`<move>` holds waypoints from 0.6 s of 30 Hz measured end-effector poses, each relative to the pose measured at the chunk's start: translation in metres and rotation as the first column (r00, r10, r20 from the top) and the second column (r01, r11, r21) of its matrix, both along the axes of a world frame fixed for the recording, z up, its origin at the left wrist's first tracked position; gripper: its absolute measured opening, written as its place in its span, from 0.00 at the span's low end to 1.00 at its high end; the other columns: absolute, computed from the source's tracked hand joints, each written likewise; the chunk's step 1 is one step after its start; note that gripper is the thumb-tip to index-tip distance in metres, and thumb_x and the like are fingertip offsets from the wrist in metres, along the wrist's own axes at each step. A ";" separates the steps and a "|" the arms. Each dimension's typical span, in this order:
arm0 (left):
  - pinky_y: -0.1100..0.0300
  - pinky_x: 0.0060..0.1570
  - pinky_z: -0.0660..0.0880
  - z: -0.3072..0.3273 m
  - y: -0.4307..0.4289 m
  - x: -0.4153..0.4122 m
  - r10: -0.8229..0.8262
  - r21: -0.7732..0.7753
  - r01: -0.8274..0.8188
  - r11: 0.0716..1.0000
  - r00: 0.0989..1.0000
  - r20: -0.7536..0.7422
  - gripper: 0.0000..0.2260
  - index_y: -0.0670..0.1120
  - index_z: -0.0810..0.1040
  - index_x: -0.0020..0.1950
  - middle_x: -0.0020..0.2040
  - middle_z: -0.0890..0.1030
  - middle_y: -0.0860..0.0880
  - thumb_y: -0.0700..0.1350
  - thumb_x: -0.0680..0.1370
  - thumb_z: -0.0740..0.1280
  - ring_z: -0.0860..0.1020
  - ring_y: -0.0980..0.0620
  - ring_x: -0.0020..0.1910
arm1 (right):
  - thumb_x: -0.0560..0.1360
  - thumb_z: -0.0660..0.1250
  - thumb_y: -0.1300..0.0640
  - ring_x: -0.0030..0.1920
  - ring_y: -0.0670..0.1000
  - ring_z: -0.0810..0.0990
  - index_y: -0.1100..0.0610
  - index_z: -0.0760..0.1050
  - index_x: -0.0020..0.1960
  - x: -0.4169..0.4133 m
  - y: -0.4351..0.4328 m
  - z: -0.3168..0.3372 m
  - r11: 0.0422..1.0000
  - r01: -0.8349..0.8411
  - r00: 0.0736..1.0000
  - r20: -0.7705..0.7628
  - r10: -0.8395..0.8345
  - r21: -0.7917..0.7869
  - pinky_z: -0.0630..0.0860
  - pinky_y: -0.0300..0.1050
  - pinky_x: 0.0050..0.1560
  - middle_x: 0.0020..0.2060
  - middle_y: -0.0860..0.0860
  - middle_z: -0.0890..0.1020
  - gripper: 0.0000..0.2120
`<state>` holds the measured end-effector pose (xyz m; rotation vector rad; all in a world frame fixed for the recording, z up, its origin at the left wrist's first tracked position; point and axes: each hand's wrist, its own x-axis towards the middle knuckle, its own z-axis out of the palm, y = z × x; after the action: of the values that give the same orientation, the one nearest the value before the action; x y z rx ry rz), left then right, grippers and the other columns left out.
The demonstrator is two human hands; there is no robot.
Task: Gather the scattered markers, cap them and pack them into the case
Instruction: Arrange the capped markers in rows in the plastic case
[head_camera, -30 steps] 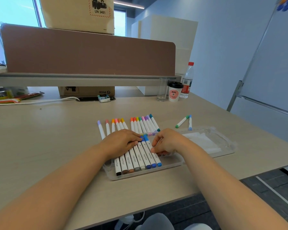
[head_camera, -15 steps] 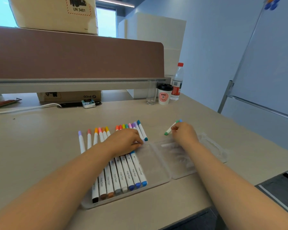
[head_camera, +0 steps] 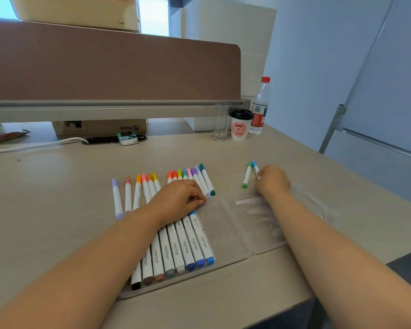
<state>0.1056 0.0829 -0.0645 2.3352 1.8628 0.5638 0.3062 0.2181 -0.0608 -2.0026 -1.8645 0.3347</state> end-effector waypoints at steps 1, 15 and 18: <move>0.58 0.55 0.73 0.000 0.000 0.000 0.000 -0.001 0.000 1.000 1.000 -0.004 0.11 0.49 0.81 0.57 0.54 0.78 0.52 0.47 0.78 0.64 0.75 0.56 0.52 | 0.72 0.62 0.67 0.55 0.58 0.77 0.56 0.77 0.57 0.002 0.000 0.000 1.000 0.003 0.999 -0.046 -0.002 0.019 0.74 0.47 0.54 0.53 0.56 0.80 0.15; 0.64 0.56 0.71 0.015 -0.008 -0.003 0.028 -0.104 -0.031 0.994 0.999 -0.021 0.12 0.50 0.80 0.59 0.58 0.80 0.54 0.48 0.77 0.65 0.76 0.58 0.55 | 0.72 0.66 0.65 0.42 0.52 0.78 0.53 0.67 0.66 -0.005 -0.055 0.027 0.979 -0.203 0.808 -0.561 0.178 0.018 0.72 0.39 0.34 0.49 0.55 0.80 0.25; 0.63 0.55 0.70 0.023 -0.017 -0.008 0.048 -0.128 -0.059 0.990 0.995 -0.088 0.13 0.50 0.78 0.60 0.59 0.79 0.54 0.49 0.77 0.66 0.75 0.57 0.56 | 0.71 0.67 0.68 0.42 0.53 0.79 0.47 0.57 0.73 -0.012 -0.077 0.028 0.915 -0.393 0.785 -0.552 0.280 -0.095 0.78 0.44 0.40 0.51 0.58 0.79 0.37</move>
<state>0.0975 0.0658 -0.0418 2.2644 1.9404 0.3416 0.2938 0.1407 -0.0332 -1.4513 -1.8530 1.1070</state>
